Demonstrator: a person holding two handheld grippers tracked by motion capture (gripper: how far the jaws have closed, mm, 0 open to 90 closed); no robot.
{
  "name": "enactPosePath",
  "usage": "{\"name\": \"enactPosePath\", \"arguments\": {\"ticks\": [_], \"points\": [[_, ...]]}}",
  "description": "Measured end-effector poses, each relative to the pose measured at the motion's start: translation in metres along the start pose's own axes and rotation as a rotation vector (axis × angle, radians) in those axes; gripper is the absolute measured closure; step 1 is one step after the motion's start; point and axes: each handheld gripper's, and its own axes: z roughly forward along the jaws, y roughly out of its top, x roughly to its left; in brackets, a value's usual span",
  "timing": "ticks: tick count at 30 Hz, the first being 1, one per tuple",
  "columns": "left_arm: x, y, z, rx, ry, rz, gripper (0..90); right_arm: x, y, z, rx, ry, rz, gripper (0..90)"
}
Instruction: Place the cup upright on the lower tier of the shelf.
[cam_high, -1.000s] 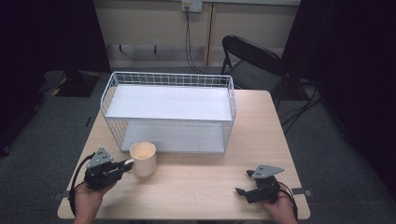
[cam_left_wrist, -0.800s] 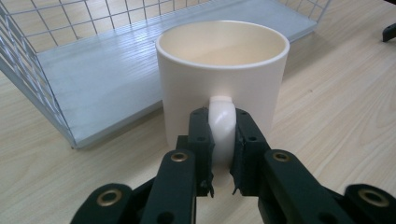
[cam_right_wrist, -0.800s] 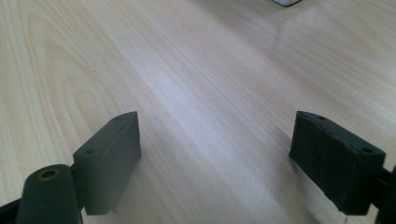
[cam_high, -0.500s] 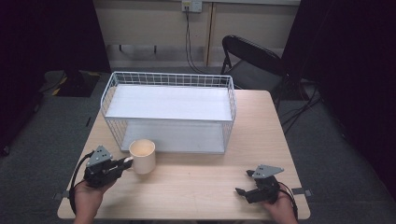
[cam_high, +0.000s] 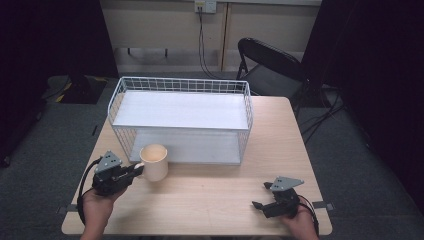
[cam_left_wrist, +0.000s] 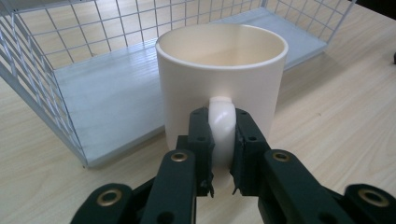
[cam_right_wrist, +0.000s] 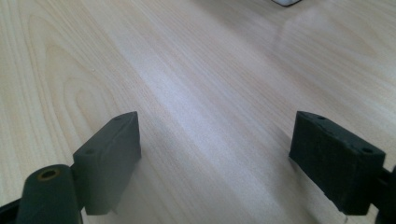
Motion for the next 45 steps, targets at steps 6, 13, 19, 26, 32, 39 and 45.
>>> {"name": "enactPosePath", "arguments": {"ticks": [6,13,19,26,32,39,45], "points": [[-0.002,0.007,0.005,-0.004,0.012,-0.003,80.4,0.0,0.0,0.0,0.0,0.0,0.0,15.5],[-0.003,0.011,0.01,-0.017,0.023,-0.011,80.4,0.0,0.0,0.0,0.001,0.0,-0.001,15.5],[-0.002,0.015,0.017,-0.025,0.045,-0.018,80.4,0.0,0.0,0.0,0.0,-0.001,0.0,15.5],[-0.003,0.02,0.026,-0.029,0.068,-0.027,80.4,0.0,0.0,0.0,0.001,-0.002,0.0,15.5],[-0.003,0.021,0.033,-0.029,0.083,-0.027,80.4,0.0,0.0,-0.001,0.001,-0.003,0.001,15.5],[-0.004,0.023,0.04,-0.024,0.092,-0.022,80.4,0.0,0.0,-0.001,0.001,-0.003,0.001,15.5],[-0.006,0.023,0.045,-0.023,0.102,-0.02,80.4,0.0,0.0,-0.001,0.0,-0.003,0.0,15.5]]}}
